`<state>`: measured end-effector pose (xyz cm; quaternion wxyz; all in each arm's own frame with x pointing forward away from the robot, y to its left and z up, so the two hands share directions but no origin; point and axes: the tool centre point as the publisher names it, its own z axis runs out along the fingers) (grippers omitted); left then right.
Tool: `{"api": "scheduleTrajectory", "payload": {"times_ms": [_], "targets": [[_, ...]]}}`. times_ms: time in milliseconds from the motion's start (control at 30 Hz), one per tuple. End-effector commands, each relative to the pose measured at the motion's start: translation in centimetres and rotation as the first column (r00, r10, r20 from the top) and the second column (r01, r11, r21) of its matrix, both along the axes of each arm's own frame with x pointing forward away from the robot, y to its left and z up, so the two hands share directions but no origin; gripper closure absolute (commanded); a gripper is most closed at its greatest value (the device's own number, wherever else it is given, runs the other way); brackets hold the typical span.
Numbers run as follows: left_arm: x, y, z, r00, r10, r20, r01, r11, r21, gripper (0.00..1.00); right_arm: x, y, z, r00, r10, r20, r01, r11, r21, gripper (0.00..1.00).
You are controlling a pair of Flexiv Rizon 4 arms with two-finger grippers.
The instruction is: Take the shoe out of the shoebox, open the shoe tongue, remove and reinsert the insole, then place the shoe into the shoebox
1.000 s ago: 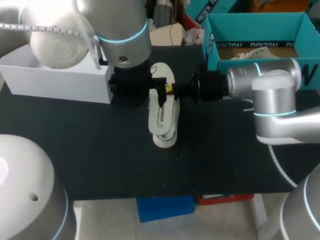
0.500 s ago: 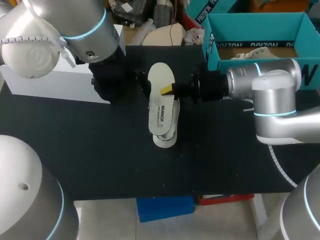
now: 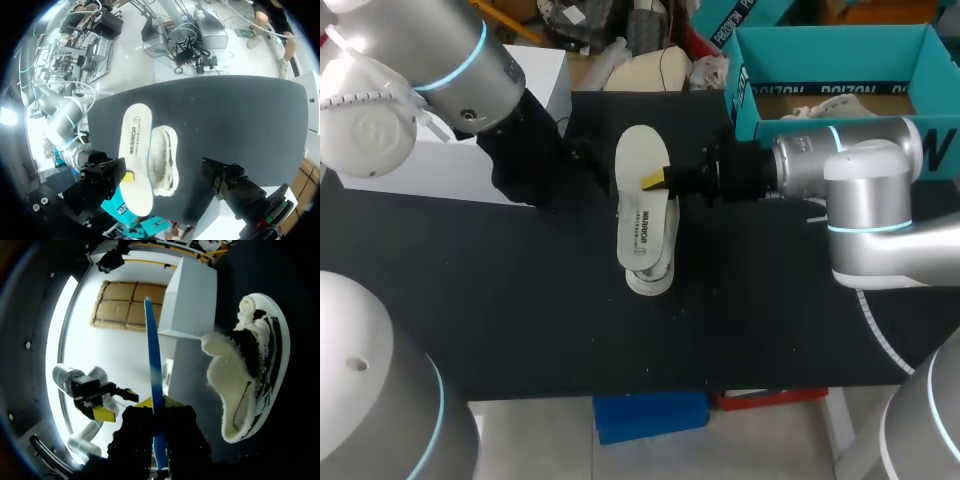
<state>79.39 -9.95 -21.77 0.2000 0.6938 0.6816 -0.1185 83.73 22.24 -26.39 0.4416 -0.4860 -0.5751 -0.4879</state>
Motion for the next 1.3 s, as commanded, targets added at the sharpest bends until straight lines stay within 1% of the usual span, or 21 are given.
{"api": "scheduleTrajectory", "payload": {"times_ms": [33,167,200,267,300,333,367,500,667,800,867,1033,1100,1133,1300], "targets": [[-0.2,0.3,-0.2,1.000,-0.003,0.007,0.003,1.000,-0.021,0.00,0.0,0.1,0.0,1.000,-0.002,0.000,0.002,1.000,-0.002,1.00],[-0.2,0.3,-0.2,1.000,-0.003,0.007,0.003,1.000,-0.021,0.00,0.0,0.1,0.0,1.000,-0.002,0.000,0.002,1.000,-0.002,1.00],[0.2,0.2,-0.2,1.000,-0.005,-0.022,0.003,0.995,-0.100,0.00,0.0,0.1,0.0,1.000,-0.002,0.000,0.002,1.000,-0.002,1.00],[0.6,0.4,-0.2,0.994,-0.037,-0.107,0.004,0.957,-0.290,0.00,0.0,0.1,0.0,1.000,-0.002,0.000,0.002,1.000,-0.002,1.00],[0.9,0.6,-0.3,0.991,-0.026,-0.130,-0.020,0.939,-0.343,0.00,0.0,0.1,0.0,1.000,-0.002,0.000,0.002,1.000,-0.002,1.00],[1.0,0.7,-0.4,0.990,-0.040,-0.132,-0.016,0.918,-0.395,0.00,0.0,0.1,0.0,1.000,-0.002,0.000,0.002,1.000,-0.002,1.00],[1.1,0.9,-0.5,0.985,-0.058,-0.161,-0.022,0.891,-0.454,0.00,0.0,0.1,0.0,1.000,-0.002,0.000,0.002,1.000,-0.002,1.00],[1.6,1.5,-0.6,0.987,-0.058,-0.153,-0.039,0.823,-0.567,0.00,0.0,0.1,0.0,1.000,-0.002,0.000,0.002,1.000,-0.002,1.00],[1.4,1.6,0.1,0.991,-0.055,-0.120,-0.040,0.743,-0.668,0.00,0.0,0.1,0.0,1.000,-0.002,0.000,0.002,1.000,-0.002,1.00],[1.0,1.5,-0.1,0.998,-0.033,-0.053,-0.014,0.706,-0.708,0.00,0.0,0.1,0.0,1.000,-0.002,0.000,0.002,1.000,-0.002,1.00],[1.0,1.6,-0.5,0.997,-0.034,-0.069,-0.027,0.685,-0.728,0.00,0.0,0.1,0.0,1.000,-0.002,0.000,0.002,1.000,-0.002,1.00],[0.5,1.7,-1.4,0.999,0.019,-0.028,-0.033,0.658,-0.752,0.00,0.0,0.1,0.0,1.000,-0.002,0.000,0.002,1.000,-0.002,1.00],[0.4,1.9,-1.8,0.998,0.032,-0.051,-0.060,0.646,-0.761,0.00,0.0,0.1,0.0,1.000,-0.002,0.000,0.002,1.000,-0.002,1.00],[0.3,1.9,-2.3,0.995,0.012,-0.098,-0.082,0.653,-0.753,0.00,0.0,0.1,0.0,1.000,-0.002,0.000,0.002,1.000,-0.002,1.00],[0.3,1.9,-2.3,0.995,0.012,-0.098,-0.082,0.653,-0.753,0.00,0.0,0.1,0.0,1.000,-0.002,0.000,0.002,1.000,-0.002,1.00]]}}
